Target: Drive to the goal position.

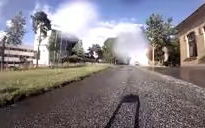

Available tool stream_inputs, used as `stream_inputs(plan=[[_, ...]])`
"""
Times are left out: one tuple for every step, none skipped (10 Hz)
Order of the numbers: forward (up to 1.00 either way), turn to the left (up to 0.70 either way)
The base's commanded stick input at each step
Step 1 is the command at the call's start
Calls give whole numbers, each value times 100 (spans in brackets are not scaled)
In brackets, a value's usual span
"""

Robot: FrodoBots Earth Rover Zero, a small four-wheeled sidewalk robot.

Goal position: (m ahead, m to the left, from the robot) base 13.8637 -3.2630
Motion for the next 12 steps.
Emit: stream_inputs(plan=[[69, 0], [56, 0], [50, 0], [50, 0], [50, 0], [50, 0], [50, -25], [50, -50], [50, -50], [50, -50], [50, -50], [50, -50]])
